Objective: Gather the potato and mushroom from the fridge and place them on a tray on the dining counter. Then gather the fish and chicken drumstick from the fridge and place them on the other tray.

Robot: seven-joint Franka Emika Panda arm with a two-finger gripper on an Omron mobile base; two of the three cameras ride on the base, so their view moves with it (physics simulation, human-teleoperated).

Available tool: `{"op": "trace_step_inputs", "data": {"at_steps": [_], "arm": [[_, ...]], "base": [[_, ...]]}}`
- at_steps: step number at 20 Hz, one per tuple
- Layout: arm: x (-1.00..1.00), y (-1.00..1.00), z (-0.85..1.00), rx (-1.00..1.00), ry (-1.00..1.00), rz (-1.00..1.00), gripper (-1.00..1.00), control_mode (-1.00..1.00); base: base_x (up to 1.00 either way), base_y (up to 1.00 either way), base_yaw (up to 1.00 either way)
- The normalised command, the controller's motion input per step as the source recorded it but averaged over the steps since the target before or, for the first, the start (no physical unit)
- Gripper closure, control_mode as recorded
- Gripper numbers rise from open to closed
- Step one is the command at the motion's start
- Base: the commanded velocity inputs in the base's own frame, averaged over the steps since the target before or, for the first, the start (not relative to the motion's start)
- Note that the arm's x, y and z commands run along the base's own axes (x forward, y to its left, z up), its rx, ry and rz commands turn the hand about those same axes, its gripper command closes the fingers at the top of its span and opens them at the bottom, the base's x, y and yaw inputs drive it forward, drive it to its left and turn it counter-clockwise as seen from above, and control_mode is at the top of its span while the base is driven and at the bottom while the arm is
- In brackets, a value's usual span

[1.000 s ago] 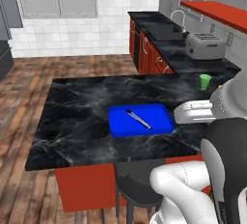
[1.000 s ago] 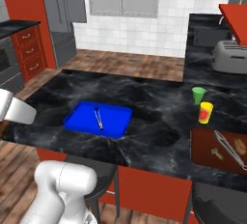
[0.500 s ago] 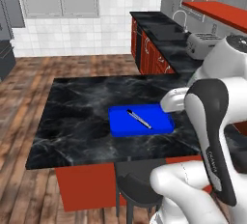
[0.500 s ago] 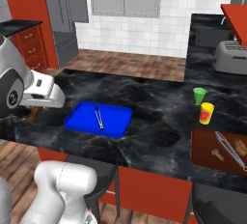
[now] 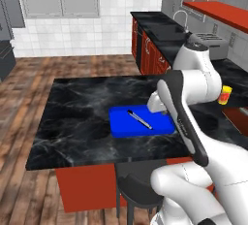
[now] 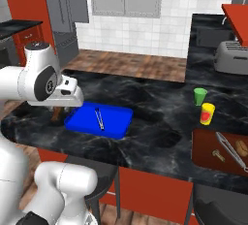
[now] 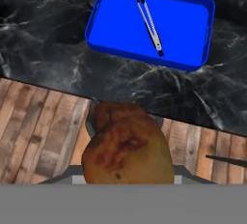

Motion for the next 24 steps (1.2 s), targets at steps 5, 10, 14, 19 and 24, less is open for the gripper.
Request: {"op": "trace_step_inputs", "data": {"at_steps": [5,10,14,19,24], "arm": [[0.37,-0.12,-0.48,-0.01,0.02,0.0,1.0,-1.0],[0.65,-0.34,-0.43,0.0,0.0,0.0,1.0,-1.0],[0.72,-0.43,-0.28,0.0,0.05,0.0,1.0,-1.0],[0.83,-0.32,-0.32,0.0,0.18,0.0,1.0,-1.0],[0.77,-0.2,-0.52,0.0,0.13,0.0,1.0,-1.0]], "base": [[0.0,0.0,0.0],[0.0,0.0,0.0],[0.0,0.0,0.0],[0.0,0.0,0.0],[0.0,0.0,0.0]]}}
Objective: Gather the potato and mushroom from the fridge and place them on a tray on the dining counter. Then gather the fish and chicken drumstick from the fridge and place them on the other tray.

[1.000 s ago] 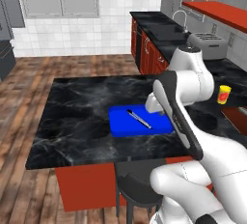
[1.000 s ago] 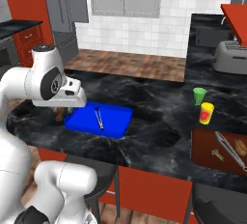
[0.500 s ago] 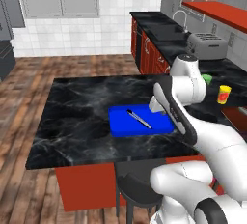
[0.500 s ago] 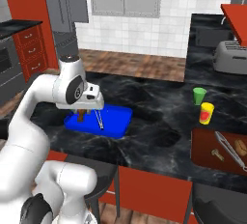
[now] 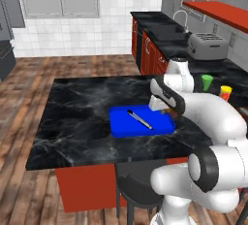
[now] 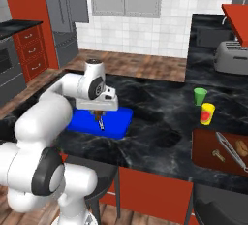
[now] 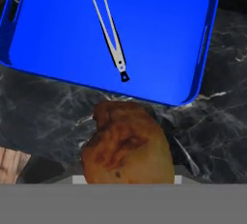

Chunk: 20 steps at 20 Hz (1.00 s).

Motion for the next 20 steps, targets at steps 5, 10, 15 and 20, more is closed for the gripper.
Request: {"op": "trace_step_inputs", "data": {"at_steps": [5,10,15,20], "arm": [[0.7,-0.16,-0.62,0.0,0.02,0.0,1.0,-1.0],[0.62,-0.11,-0.63,0.0,0.0,0.0,1.0,-1.0],[0.46,-0.02,-0.56,0.0,0.0,0.0,1.0,-1.0],[0.32,0.0,-0.51,0.0,0.0,-0.01,1.0,-1.0]], "base": [[0.0,0.0,0.0],[0.0,0.0,0.0],[0.0,0.0,0.0],[0.0,0.0,0.0]]}}
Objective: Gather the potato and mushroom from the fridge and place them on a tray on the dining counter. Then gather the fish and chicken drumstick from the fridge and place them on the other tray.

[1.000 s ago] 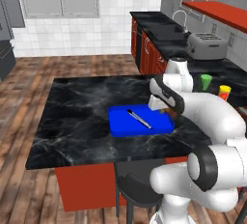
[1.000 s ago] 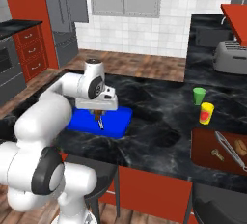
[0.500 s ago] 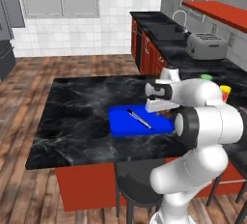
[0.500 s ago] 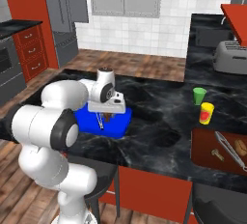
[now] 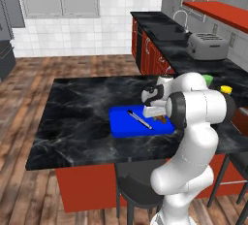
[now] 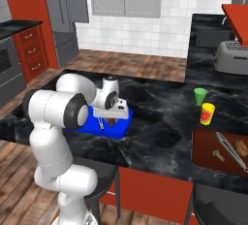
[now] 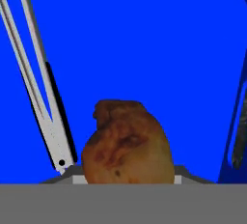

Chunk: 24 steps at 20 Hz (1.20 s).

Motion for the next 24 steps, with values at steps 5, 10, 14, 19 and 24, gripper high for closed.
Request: {"op": "trace_step_inputs", "data": {"at_steps": [5,10,14,19,24], "arm": [[0.32,0.0,-0.51,0.0,0.0,-0.01,1.0,-1.0],[0.2,0.0,-0.48,0.0,0.0,-0.01,-1.0,-1.0],[0.02,0.0,-0.32,0.0,-0.05,-0.02,-1.0,-1.0],[-0.13,0.0,0.04,0.0,-0.02,-0.05,-1.0,-1.0],[-0.03,0.0,0.26,0.0,0.0,-0.03,-1.0,-1.0]], "base": [[0.0,0.0,0.0],[0.0,0.0,0.0],[0.0,0.0,0.0],[0.0,0.0,0.0],[0.0,0.0,0.0]]}}
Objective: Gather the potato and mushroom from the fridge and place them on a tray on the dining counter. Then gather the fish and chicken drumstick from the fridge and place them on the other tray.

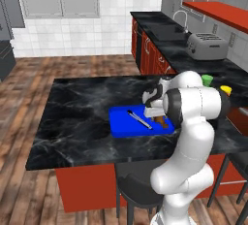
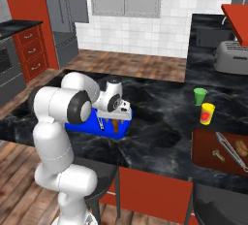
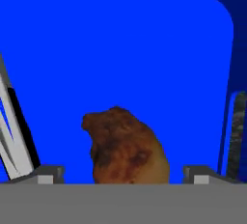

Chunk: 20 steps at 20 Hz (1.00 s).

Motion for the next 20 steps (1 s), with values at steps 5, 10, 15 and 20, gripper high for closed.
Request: {"op": "trace_step_inputs", "data": {"at_steps": [5,10,15,20], "arm": [[-0.25,0.0,0.49,-0.01,-0.06,-0.04,-1.0,-1.0],[-0.53,0.02,0.68,-0.01,-0.11,-0.06,-1.0,-1.0],[-0.78,0.17,0.75,-0.02,-0.15,-0.03,-1.0,-1.0],[-0.8,0.41,0.74,-0.03,-0.11,-0.04,-1.0,-1.0]], "base": [[0.0,0.0,0.0],[0.0,0.0,0.0],[0.0,0.0,0.0],[0.0,0.0,0.0]]}}
